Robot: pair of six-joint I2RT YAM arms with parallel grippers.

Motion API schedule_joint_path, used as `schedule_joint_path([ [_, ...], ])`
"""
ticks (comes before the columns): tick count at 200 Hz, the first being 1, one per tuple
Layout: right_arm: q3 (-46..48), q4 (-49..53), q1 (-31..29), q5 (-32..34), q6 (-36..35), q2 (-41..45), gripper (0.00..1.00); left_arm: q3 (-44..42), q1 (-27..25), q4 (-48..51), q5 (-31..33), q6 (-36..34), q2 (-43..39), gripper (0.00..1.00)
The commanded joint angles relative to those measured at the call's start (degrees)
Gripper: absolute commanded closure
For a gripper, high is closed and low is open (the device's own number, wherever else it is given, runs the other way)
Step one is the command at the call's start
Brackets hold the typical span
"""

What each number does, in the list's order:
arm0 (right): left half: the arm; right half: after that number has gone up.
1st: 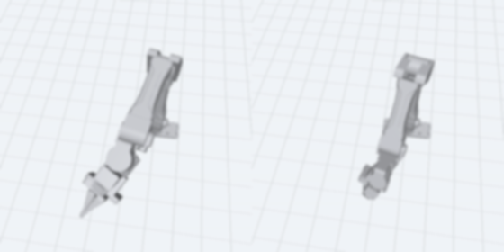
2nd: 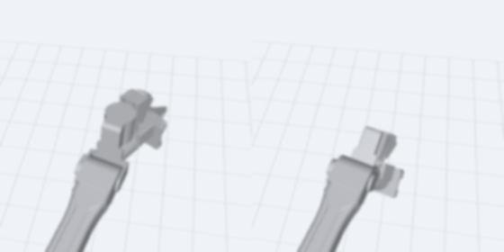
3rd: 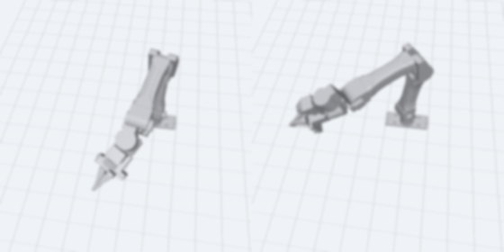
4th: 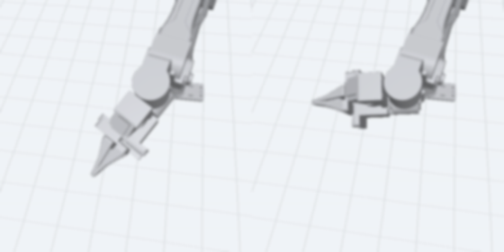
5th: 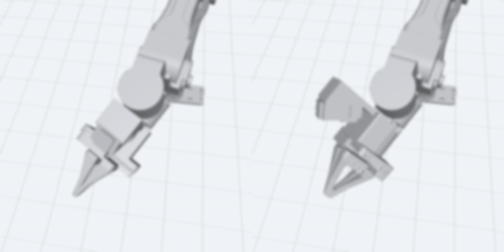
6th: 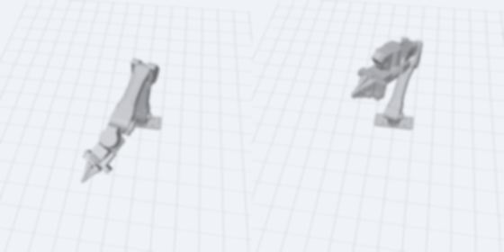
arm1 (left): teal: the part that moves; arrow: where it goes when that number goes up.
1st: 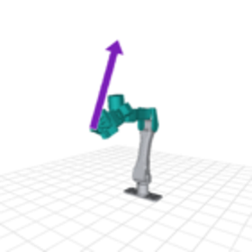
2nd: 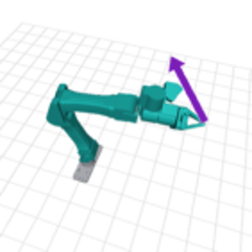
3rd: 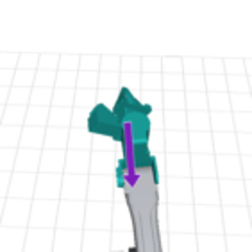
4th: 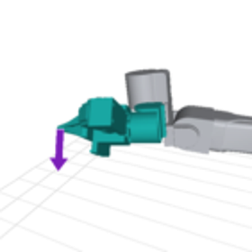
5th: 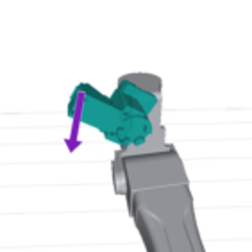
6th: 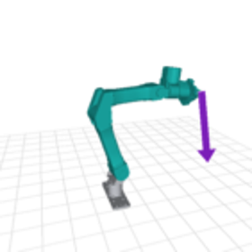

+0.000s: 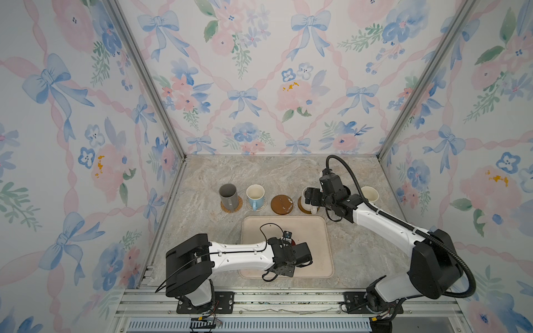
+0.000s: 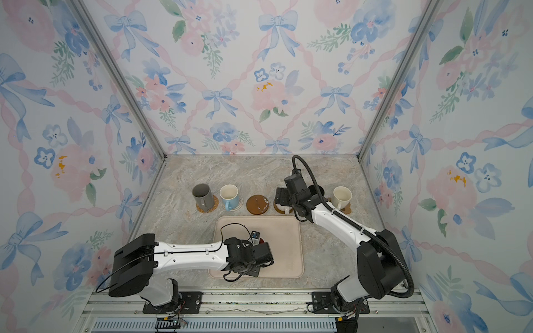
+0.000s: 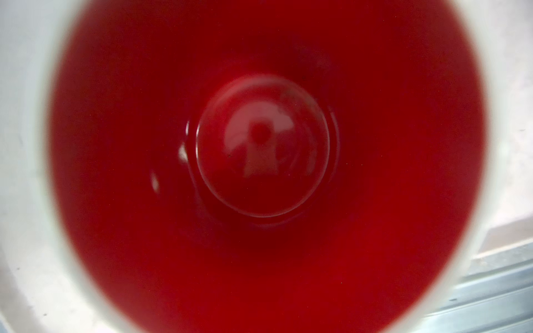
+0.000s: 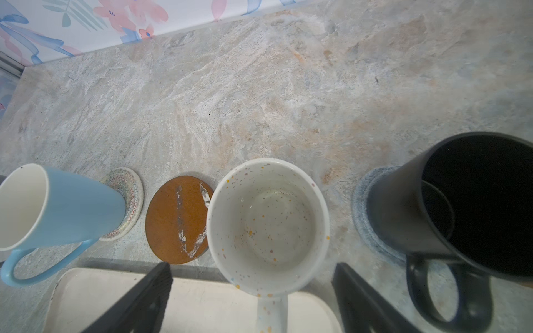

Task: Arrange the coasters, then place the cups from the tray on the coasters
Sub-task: 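Lift the red-lined mug off the tray with the left gripper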

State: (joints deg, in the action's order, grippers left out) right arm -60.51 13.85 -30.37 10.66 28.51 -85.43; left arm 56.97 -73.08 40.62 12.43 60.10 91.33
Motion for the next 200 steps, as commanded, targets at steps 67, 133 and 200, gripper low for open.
schedule_joint_path([
  [67, 0.0, -0.5, 0.6, -1.1, 0.5, 1.4, 0.10, 6.4, 3.5, 1.1, 5.1, -5.2, -1.5, 1.00],
  [133, 0.4, -1.2, 0.6, -1.9, 0.3, 2.4, 0.10, 15.3, 11.0, 1.0, 9.5, -14.6, 2.2, 1.00],
  [200, 1.8, -0.7, 1.3, -0.5, -0.3, 5.4, 0.10, 23.2, 19.2, 0.9, 9.8, -22.4, 7.4, 1.00],
])
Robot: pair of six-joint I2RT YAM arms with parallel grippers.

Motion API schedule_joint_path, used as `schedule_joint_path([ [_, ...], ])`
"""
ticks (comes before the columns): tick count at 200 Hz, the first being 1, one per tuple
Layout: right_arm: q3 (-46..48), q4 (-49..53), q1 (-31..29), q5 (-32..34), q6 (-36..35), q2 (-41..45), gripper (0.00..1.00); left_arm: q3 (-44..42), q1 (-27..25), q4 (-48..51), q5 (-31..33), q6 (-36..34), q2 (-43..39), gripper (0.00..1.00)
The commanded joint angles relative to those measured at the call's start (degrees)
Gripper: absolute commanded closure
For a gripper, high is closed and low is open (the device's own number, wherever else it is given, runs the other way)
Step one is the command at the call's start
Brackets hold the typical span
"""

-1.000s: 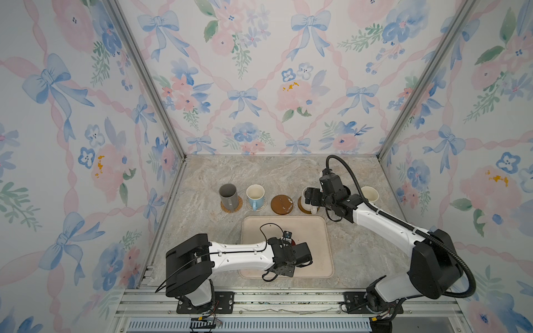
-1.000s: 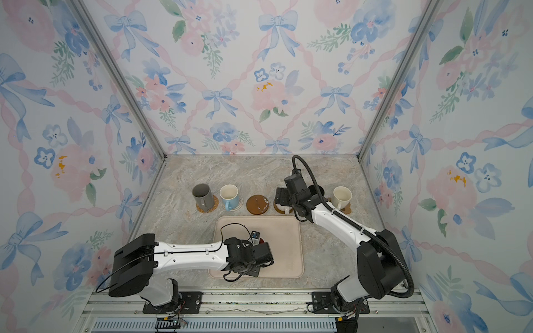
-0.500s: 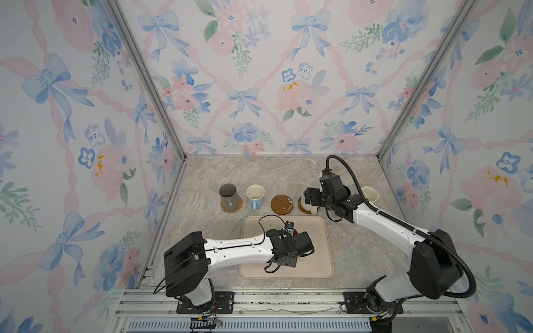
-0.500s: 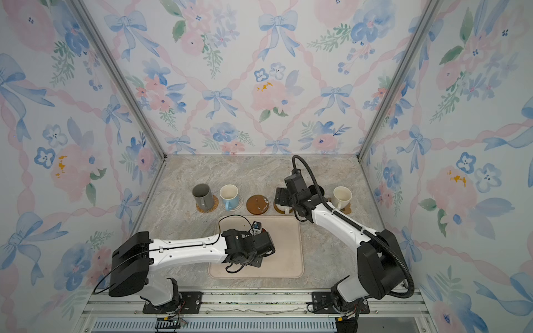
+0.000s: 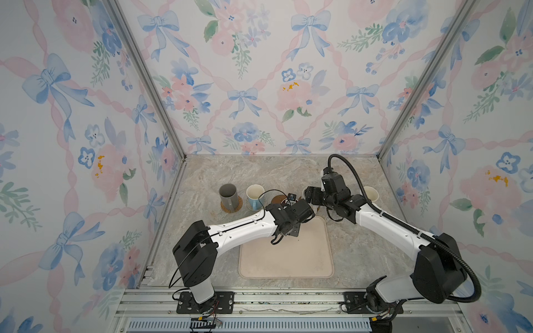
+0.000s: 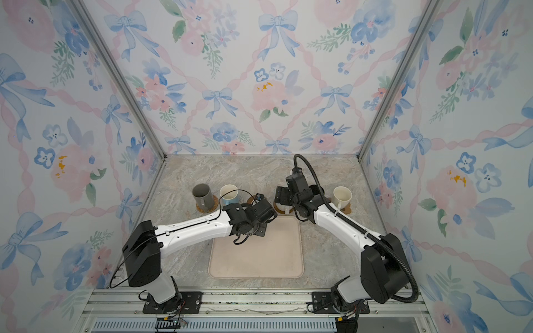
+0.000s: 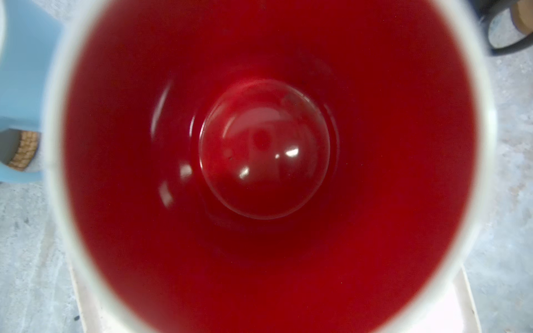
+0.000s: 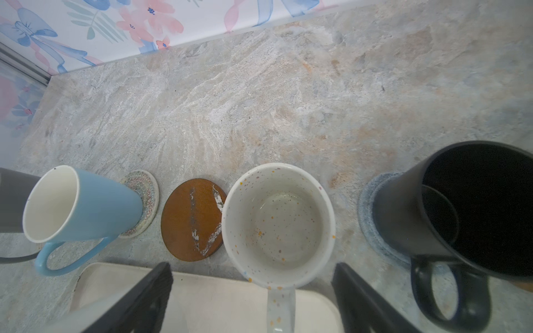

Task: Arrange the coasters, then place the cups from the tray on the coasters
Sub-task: 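Lift the red-lined mug off the tray with the left gripper, then carry the red-lined mug with the left gripper toward the plain wooden coaster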

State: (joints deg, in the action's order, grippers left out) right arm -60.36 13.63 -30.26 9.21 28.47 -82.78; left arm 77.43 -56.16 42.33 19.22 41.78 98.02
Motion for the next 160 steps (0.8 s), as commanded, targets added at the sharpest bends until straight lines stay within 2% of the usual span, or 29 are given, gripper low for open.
schedule_joint_path([
  [1, 1.7, -0.5, 1.2, 1.0, -0.3, 2.8, 0.10, 2.8, 2.4, -0.8, 3.0, -4.1, 0.8, 1.00],
  [75, 4.2, -0.6, 3.3, 1.2, 0.2, 5.7, 0.10, 8.9, 6.4, -1.1, 3.1, -6.7, 7.8, 1.00],
  [160, 5.2, -0.8, 4.4, 1.0, 0.4, 6.3, 0.09, 10.4, 9.1, -3.3, 3.3, -6.3, 12.4, 1.00],
])
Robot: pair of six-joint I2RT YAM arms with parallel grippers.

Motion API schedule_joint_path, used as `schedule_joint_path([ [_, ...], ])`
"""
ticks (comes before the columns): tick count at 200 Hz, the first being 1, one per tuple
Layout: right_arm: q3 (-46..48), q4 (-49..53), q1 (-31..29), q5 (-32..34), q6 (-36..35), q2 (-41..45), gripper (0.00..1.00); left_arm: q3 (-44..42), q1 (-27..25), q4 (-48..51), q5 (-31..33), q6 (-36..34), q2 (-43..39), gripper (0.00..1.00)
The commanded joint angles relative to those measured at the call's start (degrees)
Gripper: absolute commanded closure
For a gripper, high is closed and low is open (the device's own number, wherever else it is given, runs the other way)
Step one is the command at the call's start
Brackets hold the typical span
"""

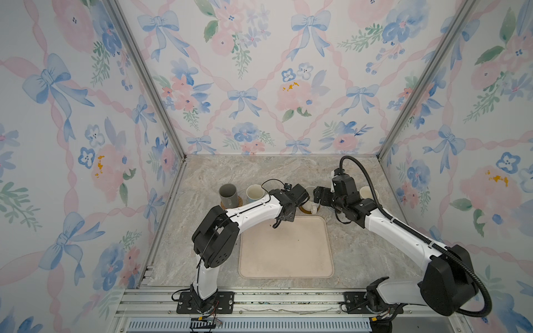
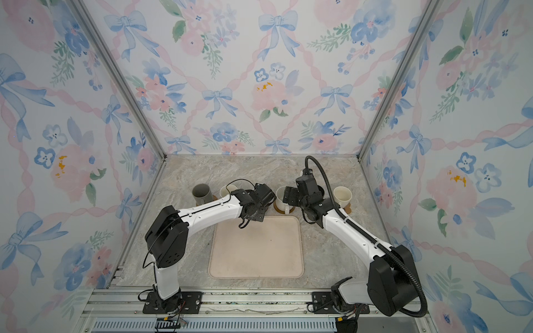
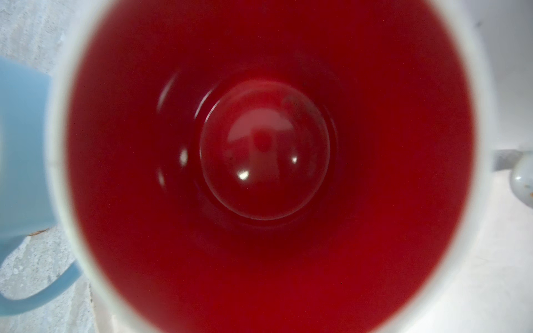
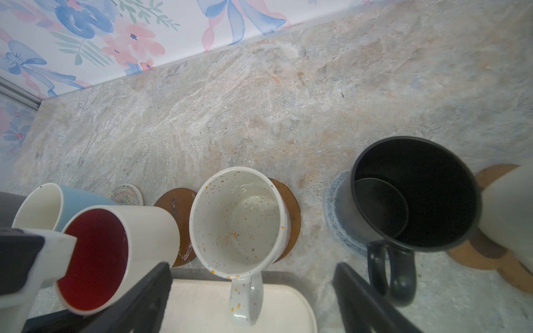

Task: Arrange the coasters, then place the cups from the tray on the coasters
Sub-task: 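Carry the red-lined mug with the left gripper toward the plain wooden coaster, then lower the red-lined mug onto the wooden coaster and open the left gripper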

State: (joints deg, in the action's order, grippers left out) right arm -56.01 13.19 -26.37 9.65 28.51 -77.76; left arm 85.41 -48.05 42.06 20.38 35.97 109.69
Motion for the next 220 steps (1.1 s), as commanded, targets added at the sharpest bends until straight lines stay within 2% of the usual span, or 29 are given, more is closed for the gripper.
schedule_joint_path([
  [1, 0.8, -0.3, 0.6, 0.5, 0.3, 1.3, 0.09, 2.5, 1.0, -3.0, 2.1, -0.5, 0.7, 1.00],
  [77, 0.8, -0.6, 1.0, 0.3, 0.5, 0.7, 0.09, 3.3, 3.2, -5.6, -0.1, -0.3, 4.0, 1.00],
  [220, 0.6, -0.8, 1.3, -0.3, 0.9, -0.7, 0.08, 2.5, 3.5, -5.7, -0.9, -0.8, 5.3, 1.00],
])
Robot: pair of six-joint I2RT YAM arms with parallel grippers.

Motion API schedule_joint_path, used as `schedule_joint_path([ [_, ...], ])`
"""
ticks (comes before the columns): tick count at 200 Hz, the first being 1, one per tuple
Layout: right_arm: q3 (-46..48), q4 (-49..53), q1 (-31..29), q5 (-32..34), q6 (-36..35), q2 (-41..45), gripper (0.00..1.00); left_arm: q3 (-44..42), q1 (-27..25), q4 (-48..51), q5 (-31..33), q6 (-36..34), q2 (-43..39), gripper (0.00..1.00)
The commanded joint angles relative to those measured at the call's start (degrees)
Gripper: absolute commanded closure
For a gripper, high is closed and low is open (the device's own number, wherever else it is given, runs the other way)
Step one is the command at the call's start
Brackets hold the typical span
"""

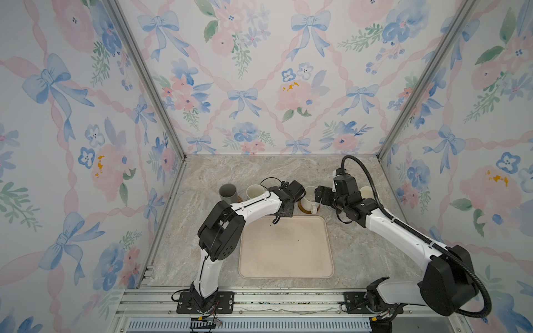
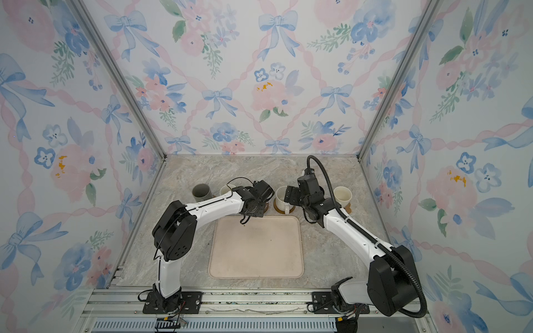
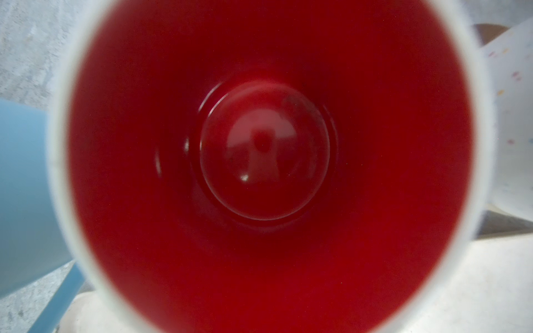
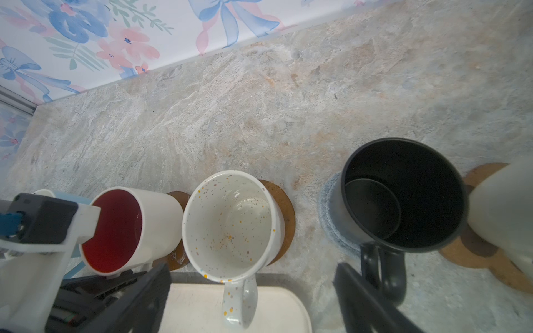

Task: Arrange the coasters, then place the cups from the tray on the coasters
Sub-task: 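Lower the red-lined mug onto the wooden coaster and open the left gripper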

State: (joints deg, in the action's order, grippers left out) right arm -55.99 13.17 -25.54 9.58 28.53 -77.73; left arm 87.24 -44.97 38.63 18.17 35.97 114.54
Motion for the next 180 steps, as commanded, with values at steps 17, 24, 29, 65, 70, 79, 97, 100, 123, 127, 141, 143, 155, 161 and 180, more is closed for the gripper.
schedule_joint_path([
  [17, 0.4, -0.8, 0.5, -0.3, 0.9, -0.8, 0.08, 0.5, 0.4, -2.2, 1.3, -0.8, 0.7, 1.00],
  [24, 0.4, -0.8, 0.5, -0.3, 0.8, -0.9, 0.08, 0.3, 0.4, -2.2, 1.2, -0.8, 0.8, 1.00],
  [29, 0.4, -0.8, 0.5, -0.3, 0.8, -0.9, 0.08, 0.3, 0.4, -2.2, 1.1, -0.8, 0.9, 1.00],
  [65, 0.3, -0.9, 0.4, -0.4, 0.8, -1.2, 0.08, 0.1, 0.4, -2.2, 0.7, -0.8, 0.9, 0.95],
  [70, 0.3, -0.9, 0.5, -0.4, 0.8, -1.3, 0.08, 0.1, 0.4, -2.2, 0.6, -0.8, 0.9, 0.95],
  [79, 0.2, -0.9, 0.5, -0.4, 0.8, -1.4, 0.08, 0.2, 0.4, -2.2, 0.5, -0.8, 0.9, 0.92],
  [97, 0.2, -1.1, 0.5, -0.5, 0.8, -1.6, 0.08, 0.0, 0.4, -2.2, 0.3, -0.9, 0.8, 0.88],
  [100, 0.1, -1.1, 0.5, -0.5, 0.9, -1.7, 0.08, -0.1, 0.4, -2.2, 0.2, -0.9, 0.8, 0.87],
  [123, -0.1, -1.2, 0.5, -0.8, 0.9, -2.0, 0.08, -0.3, 0.4, -2.2, 0.0, -0.9, 0.7, 0.83],
  [127, -0.1, -1.2, 0.5, -0.8, 0.8, -2.0, 0.08, -0.4, 0.4, -2.2, 0.0, -0.9, 0.6, 0.82],
  [141, -0.2, -1.1, 0.5, -0.9, 0.8, -2.1, 0.08, -0.6, 0.4, -2.2, -0.1, -0.9, 0.5, 0.80],
  [143, -0.2, -1.2, 0.5, -0.9, 0.8, -2.0, 0.08, -0.6, 0.4, -2.2, -0.1, -0.9, 0.5, 0.80],
  [155, -0.1, -1.2, 0.4, -0.8, 0.8, -2.0, 0.08, -0.7, 0.4, -2.2, -0.3, -0.9, 0.3, 0.77],
  [161, -0.1, -1.2, 0.4, -0.8, 0.8, -1.9, 0.08, -0.8, 0.5, -2.2, -0.4, -0.9, 0.2, 0.76],
  [180, -0.1, -1.2, 0.5, -0.8, 0.9, -1.8, 0.08, -1.2, 0.4, -2.2, -0.4, -0.9, -0.4, 0.69],
])
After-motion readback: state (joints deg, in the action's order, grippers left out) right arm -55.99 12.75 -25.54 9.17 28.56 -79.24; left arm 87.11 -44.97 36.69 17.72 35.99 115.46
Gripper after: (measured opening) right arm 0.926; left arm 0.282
